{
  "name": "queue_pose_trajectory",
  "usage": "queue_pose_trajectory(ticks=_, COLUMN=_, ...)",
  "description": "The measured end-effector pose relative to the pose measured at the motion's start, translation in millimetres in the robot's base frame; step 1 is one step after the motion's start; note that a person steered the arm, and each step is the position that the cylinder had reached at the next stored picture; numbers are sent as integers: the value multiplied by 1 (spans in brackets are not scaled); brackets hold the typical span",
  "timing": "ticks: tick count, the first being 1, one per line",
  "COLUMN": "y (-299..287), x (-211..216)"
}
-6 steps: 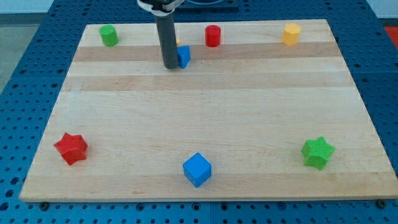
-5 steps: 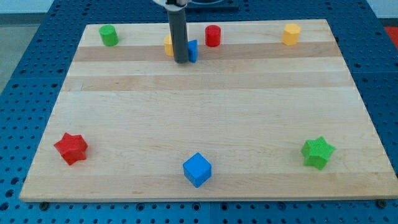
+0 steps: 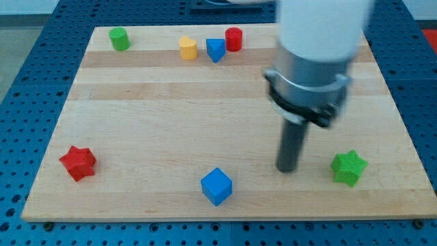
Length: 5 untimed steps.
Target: Push the blue cube horizontal to the right of the red star
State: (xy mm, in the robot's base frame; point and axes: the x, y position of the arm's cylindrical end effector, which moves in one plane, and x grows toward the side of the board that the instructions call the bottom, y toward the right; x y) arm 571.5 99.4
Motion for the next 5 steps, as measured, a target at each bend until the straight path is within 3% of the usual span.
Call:
queue_pose_trajectory(ticks=1, y=-62, x=46)
queue_pose_trajectory(ticks=2, y=-95, x=-2)
queue_pose_trajectory(ticks=3, y=-130, x=2)
queue_pose_trajectory(ticks=5, y=-130, x=31)
